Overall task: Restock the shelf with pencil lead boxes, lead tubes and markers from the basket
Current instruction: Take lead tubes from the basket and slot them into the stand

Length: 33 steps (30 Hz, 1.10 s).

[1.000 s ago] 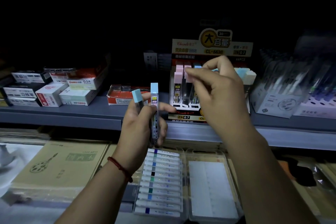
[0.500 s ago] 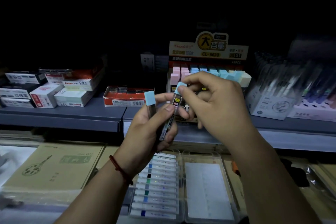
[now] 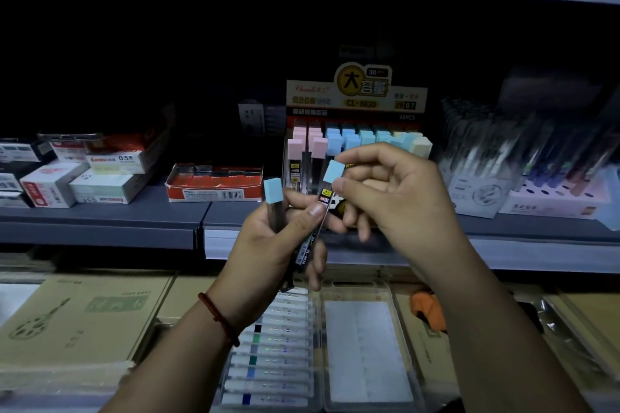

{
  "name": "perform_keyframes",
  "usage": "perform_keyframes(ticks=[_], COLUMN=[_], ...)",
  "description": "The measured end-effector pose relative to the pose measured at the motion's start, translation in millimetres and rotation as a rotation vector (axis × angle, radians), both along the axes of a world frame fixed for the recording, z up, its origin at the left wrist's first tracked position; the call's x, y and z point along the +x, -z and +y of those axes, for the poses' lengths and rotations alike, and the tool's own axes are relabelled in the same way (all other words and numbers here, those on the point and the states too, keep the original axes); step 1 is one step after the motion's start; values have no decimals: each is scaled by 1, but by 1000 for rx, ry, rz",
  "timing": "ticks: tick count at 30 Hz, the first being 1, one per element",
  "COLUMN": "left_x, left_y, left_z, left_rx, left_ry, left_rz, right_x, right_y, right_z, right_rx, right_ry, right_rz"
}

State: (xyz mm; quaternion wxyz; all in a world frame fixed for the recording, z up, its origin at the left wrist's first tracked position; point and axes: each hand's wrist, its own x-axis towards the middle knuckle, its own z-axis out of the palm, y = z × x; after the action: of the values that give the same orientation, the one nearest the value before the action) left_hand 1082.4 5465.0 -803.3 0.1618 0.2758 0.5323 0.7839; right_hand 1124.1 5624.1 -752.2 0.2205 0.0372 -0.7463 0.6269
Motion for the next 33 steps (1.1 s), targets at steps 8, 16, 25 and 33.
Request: perform_keyframes(ticks=[8,16,25,33], left_x=[-1,-2,-2,-2], left_y=[4,11,11,11], left_z=[2,7,8,5], left_rx=[-87,-184,-156,-197], left_ry=[-20,-76,-58,-66], left_rz=[-42,-44,-51,-32], right_x=[8,23,21,17], right_y=[-14,-23,-20,-14], right_z=[14,41,45,47], right_rx=[-6,188,248,365], right_ry=[107,306,311,308], right_rz=[183,332,375,301])
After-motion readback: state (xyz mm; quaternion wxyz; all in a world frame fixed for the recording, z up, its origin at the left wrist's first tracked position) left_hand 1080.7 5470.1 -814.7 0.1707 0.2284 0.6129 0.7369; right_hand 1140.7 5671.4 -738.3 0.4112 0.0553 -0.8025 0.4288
